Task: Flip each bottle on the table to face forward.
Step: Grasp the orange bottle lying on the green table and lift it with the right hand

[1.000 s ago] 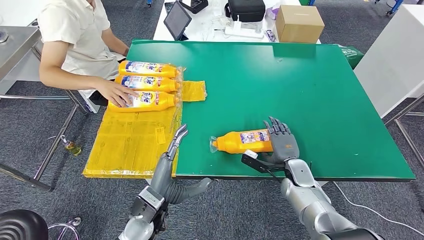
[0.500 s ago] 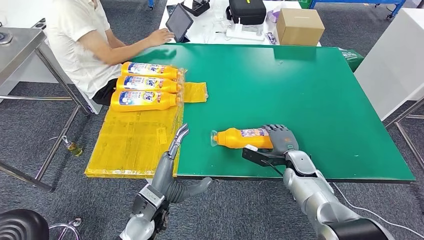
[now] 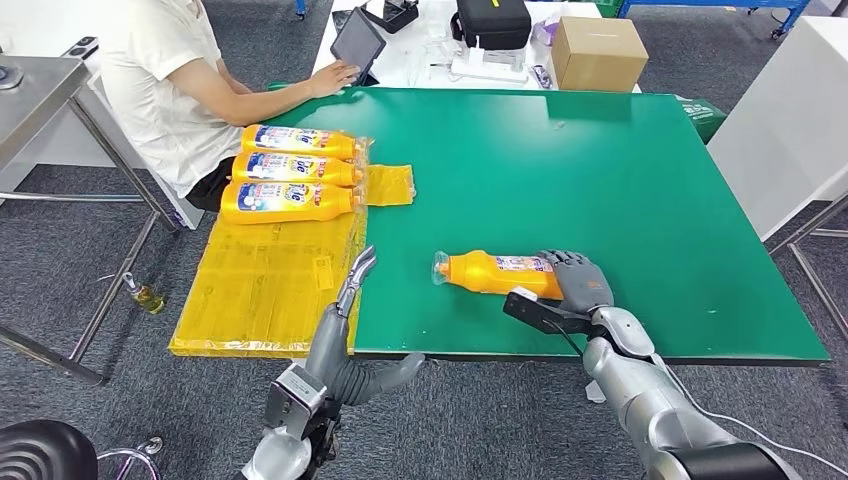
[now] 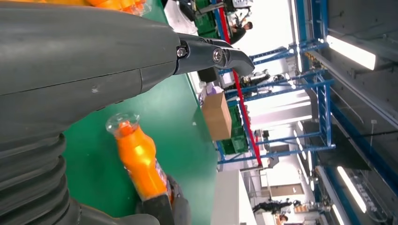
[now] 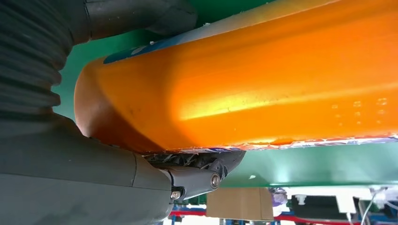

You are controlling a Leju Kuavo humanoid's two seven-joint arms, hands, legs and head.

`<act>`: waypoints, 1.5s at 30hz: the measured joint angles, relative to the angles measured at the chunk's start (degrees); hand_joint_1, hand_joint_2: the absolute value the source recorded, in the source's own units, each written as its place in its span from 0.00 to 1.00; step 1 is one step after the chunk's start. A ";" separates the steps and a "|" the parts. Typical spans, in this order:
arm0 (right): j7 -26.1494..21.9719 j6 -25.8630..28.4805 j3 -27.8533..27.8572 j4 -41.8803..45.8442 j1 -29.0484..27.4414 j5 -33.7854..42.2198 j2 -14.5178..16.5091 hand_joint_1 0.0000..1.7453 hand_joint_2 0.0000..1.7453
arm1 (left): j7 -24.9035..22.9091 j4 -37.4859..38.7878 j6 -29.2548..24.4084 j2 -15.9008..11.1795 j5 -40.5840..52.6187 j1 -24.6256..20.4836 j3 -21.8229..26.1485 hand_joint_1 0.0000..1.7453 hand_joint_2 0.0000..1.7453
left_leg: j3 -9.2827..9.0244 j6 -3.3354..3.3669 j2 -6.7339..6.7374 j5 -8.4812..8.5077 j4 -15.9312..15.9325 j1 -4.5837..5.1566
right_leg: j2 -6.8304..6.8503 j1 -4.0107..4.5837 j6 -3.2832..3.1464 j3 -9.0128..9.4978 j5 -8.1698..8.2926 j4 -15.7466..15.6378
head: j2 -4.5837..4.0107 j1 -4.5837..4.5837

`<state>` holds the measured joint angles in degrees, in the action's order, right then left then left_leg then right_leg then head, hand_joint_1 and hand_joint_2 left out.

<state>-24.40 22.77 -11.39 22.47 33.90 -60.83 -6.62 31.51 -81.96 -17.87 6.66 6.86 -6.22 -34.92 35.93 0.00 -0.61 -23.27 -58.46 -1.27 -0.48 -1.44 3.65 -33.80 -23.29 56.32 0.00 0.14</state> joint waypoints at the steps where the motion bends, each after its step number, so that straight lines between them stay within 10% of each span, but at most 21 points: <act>1: -0.52 0.33 0.27 0.15 -0.21 0.50 0.20 1.00 1.00 | -0.22 0.00 -0.04 0.11 -0.49 0.02 0.04 0.00 1.00 | -0.01 -0.01 0.04 -0.01 0.00 -0.01 | -0.01 0.01 -0.01 -0.01 0.01 0.00 | 0.00 -0.01; 14: -4.37 12.14 -6.98 15.63 -13.04 18.88 10.57 1.00 1.00 | -11.46 4.57 0.71 3.44 -31.14 1.55 2.29 0.00 1.00 | 0.36 -0.09 0.09 -0.04 0.01 -0.15 | -0.04 0.13 -0.06 -0.39 -0.04 0.07 | 0.00 0.00; 31: -7.51 10.55 -10.67 16.11 -14.98 29.77 16.17 1.00 1.00 | -9.89 3.60 -0.91 3.42 -33.38 -1.09 3.23 0.00 1.00 | 0.23 -0.11 0.06 -0.05 0.02 -0.15 | -0.03 0.13 -0.07 -0.24 -0.05 0.06 | 0.00 0.03; 45: -9.49 10.88 -12.95 14.75 -15.66 35.69 19.11 0.99 1.00 | -8.33 3.27 -12.64 3.78 -32.54 -0.82 2.39 0.00 1.00 | 0.29 -0.12 0.12 -0.05 0.02 -0.15 | -0.04 0.12 -0.11 -0.37 -0.02 0.05 | 0.00 0.02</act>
<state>-33.89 33.65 -24.34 37.23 18.24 -25.14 12.49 23.18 -78.69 -30.52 10.44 -25.67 -7.04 -32.53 36.22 -0.11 -0.50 -23.32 -58.44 -1.42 -0.52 -1.32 3.54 -34.17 -23.30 56.37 0.00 0.15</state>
